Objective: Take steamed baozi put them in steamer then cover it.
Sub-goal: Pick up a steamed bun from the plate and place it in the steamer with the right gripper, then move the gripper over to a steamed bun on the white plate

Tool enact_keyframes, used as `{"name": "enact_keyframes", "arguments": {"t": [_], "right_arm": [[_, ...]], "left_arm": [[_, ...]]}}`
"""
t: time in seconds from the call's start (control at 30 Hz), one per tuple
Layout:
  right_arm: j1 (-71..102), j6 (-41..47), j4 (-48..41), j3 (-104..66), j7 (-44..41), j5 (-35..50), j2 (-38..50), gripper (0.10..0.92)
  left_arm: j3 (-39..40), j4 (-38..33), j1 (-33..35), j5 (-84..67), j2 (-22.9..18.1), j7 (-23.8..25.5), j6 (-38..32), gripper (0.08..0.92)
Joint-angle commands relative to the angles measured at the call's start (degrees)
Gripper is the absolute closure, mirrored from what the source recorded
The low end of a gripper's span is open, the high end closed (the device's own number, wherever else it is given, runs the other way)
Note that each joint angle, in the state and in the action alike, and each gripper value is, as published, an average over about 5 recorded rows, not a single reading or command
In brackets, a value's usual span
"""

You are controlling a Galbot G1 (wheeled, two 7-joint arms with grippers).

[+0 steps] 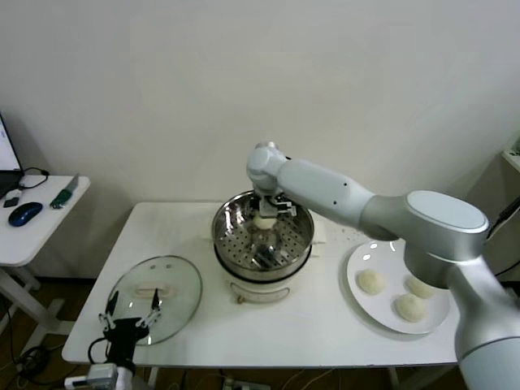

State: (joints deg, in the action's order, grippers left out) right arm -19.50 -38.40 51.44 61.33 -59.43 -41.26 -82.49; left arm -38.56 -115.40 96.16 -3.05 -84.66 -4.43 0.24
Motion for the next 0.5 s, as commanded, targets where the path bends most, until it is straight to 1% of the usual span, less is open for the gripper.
{"name": "enact_keyframes", "arguments": {"t": [0.03,0.2,0.5], "right_arm": [[1.1,-0.5,-1.0,-0.8,0.2,-2.2,-0.6,0.208],[-1.0,-0.2,1.2,-1.1,-1.0,0.7,0.6,0.203],[-8.3,3.4,10.6,1.8,-4.6,13.3,8.0,0.203]], "left_arm": [[0.0,0.0,0.1,-0.1,0.1,-0.1,0.0,0.177],[0.2,-0.1,0.3,-0.1,0.0,-0.2,-0.1,0.177],[0.4,-0.6,0.6,0.0,0.1,-0.2,0.0,0.177]]}}
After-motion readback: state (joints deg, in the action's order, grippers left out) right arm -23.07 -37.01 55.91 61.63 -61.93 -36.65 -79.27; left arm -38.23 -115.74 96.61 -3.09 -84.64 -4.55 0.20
